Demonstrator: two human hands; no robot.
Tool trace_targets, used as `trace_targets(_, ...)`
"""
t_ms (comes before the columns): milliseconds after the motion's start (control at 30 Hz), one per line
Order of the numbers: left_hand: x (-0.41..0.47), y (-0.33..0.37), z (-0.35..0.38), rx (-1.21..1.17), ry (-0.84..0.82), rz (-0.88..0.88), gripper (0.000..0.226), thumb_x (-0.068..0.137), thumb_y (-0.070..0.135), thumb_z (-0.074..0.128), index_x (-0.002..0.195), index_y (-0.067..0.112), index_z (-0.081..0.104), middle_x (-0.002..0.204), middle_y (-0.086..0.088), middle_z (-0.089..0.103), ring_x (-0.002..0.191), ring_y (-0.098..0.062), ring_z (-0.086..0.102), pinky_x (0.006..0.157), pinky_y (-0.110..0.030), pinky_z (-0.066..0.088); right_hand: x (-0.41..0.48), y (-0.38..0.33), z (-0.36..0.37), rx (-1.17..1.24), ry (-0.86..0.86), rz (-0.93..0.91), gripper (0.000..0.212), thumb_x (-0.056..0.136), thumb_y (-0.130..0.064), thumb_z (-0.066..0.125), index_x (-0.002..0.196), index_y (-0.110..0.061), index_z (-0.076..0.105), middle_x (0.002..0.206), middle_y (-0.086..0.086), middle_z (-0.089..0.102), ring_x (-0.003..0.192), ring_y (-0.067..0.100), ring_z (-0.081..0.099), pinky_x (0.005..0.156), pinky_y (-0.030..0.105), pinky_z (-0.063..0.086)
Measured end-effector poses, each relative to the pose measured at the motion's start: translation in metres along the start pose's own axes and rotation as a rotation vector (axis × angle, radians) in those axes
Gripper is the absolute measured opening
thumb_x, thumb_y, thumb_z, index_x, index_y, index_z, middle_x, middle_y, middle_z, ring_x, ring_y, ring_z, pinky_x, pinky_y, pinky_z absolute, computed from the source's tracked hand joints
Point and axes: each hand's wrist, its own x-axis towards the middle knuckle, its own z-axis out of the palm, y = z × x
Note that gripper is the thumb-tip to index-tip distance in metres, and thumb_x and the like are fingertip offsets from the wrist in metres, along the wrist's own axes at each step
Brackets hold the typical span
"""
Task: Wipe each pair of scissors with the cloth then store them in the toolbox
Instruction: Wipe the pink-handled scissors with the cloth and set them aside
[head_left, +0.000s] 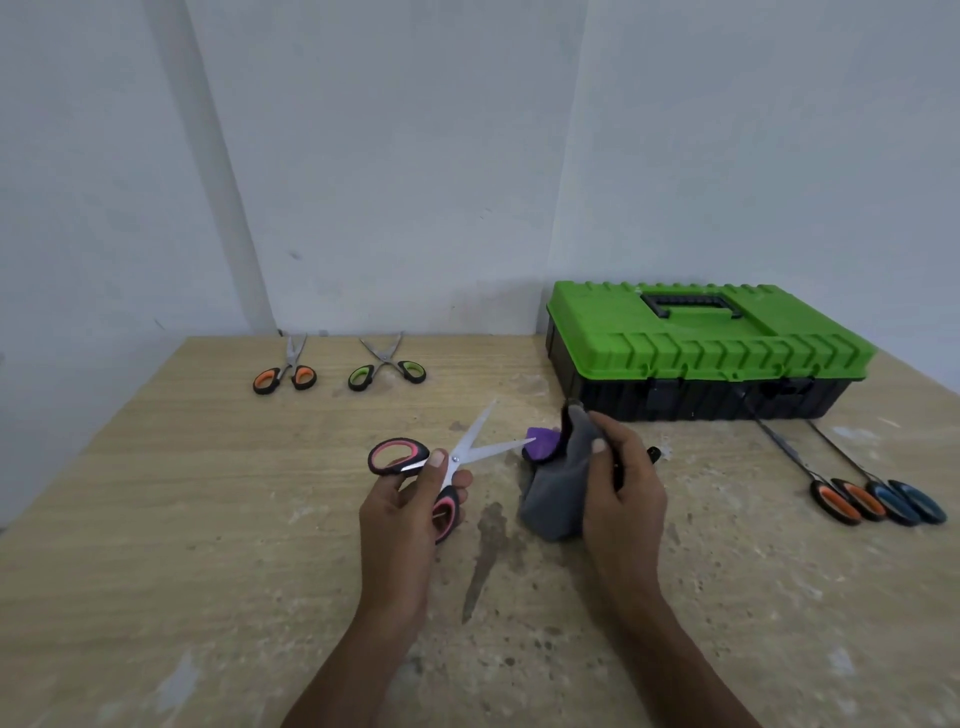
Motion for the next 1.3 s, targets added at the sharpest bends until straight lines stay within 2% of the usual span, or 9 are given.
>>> trace_targets(67, -0.002, 0.000, 0.001, -0.015, -0.016, 0.000, 0.021, 0.096, 0.030, 0.066, 0.094, 0.012, 0.075, 0.081, -0.009, 0.079, 0.068, -0.015, 0.069, 0.068, -0.033, 0.055, -0.007, -0.004, 0.007, 0.078, -0.116, 0.013, 0.027, 0.104, -0.009, 0.049, 0.122, -0.020, 0.066, 0.115, -0.015, 0.069, 0.105, -0.003, 0.062, 0.082, 0.011, 0.048)
trace_targets(133, -0.003, -0.001, 0.000, -0.008, -0.020, 0.019, 0.025, 0.098, 0.029, 0.063, 0.091, 0.008, 0.074, 0.073, -0.010, 0.076, 0.060, -0.017, 0.063, 0.061, -0.032, 0.051, -0.012, -0.004, 0.014, 0.135, -0.253, 0.052, 0.026, 0.103, -0.011, 0.051, 0.120, -0.021, 0.068, 0.113, -0.012, 0.071, 0.106, 0.006, 0.065, 0.085, 0.021, 0.053)
trace_targets(200, -0.001, -0.002, -0.001, 0.001, -0.006, 0.038, 0.026, 0.099, 0.029, 0.063, 0.090, 0.007, 0.074, 0.071, -0.010, 0.074, 0.059, -0.017, 0.062, 0.061, -0.034, 0.051, -0.014, -0.003, 0.017, 0.207, -0.344, 0.128, 0.023, 0.103, -0.011, 0.052, 0.116, -0.019, 0.070, 0.108, -0.004, 0.074, 0.099, 0.017, 0.069, 0.077, 0.030, 0.057)
trace_targets(467, 0.006, -0.008, -0.002, -0.026, -0.005, 0.018, 0.014, 0.096, 0.024, 0.067, 0.098, 0.013, 0.076, 0.084, -0.003, 0.074, 0.076, -0.018, 0.066, 0.072, -0.034, 0.053, -0.010, 0.003, 0.016, 0.382, -0.362, 0.306, 0.020, 0.101, -0.009, 0.054, 0.112, -0.009, 0.070, 0.101, 0.013, 0.075, 0.082, 0.025, 0.071, 0.067, 0.033, 0.056)
trace_targets(600, 0.006, -0.008, -0.002, -0.096, -0.059, -0.028, 0.014, 0.094, 0.018, 0.068, 0.101, 0.008, 0.073, 0.087, -0.006, 0.073, 0.075, -0.014, 0.068, 0.069, -0.028, 0.054, -0.006, 0.010, 0.018, 0.414, -0.385, 0.362, 0.021, 0.099, -0.010, 0.056, 0.112, -0.011, 0.072, 0.110, 0.016, 0.073, 0.095, 0.034, 0.068, 0.081, 0.044, 0.055)
trace_targets(733, 0.006, -0.009, -0.003, -0.045, -0.109, -0.003, 0.012, 0.093, 0.018, 0.069, 0.099, 0.009, 0.073, 0.089, -0.007, 0.074, 0.079, -0.018, 0.068, 0.073, -0.035, 0.054, -0.005, 0.009, 0.017, 0.468, -0.469, 0.454, 0.023, 0.098, -0.009, 0.055, 0.110, -0.011, 0.074, 0.114, 0.020, 0.071, 0.103, 0.039, 0.066, 0.092, 0.051, 0.050)
trace_targets(900, 0.010, -0.011, -0.004, 0.052, -0.159, 0.041, 0.014, 0.096, 0.019, 0.066, 0.098, 0.006, 0.072, 0.086, -0.011, 0.073, 0.081, -0.026, 0.068, 0.078, -0.043, 0.054, -0.004, 0.007, 0.013, 0.489, -0.572, 0.519, 0.025, 0.095, -0.007, 0.054, 0.113, -0.003, 0.071, 0.115, 0.024, 0.070, 0.101, 0.038, 0.066, 0.089, 0.044, 0.051)
trace_targets(1100, 0.011, -0.009, -0.004, 0.011, -0.144, 0.016, 0.012, 0.097, 0.015, 0.064, 0.090, 0.008, 0.070, 0.073, -0.005, 0.065, 0.069, -0.019, 0.058, 0.066, -0.034, 0.046, 0.001, 0.007, 0.011, 0.545, -0.638, 0.530, 0.025, 0.089, -0.007, 0.055, 0.107, 0.007, 0.068, 0.098, 0.029, 0.067, 0.082, 0.032, 0.062, 0.072, 0.036, 0.049)
trace_targets(1300, 0.018, -0.005, -0.010, -0.054, -0.094, -0.018, 0.018, 0.099, 0.018, 0.063, 0.095, 0.001, 0.067, 0.068, -0.003, 0.065, 0.057, -0.013, 0.058, 0.059, -0.029, 0.047, 0.002, 0.002, 0.006, 0.506, -0.410, 0.433, 0.031, 0.098, 0.000, 0.040, 0.089, -0.001, 0.070, 0.089, 0.022, 0.071, 0.083, 0.030, 0.064, 0.074, 0.037, 0.052)
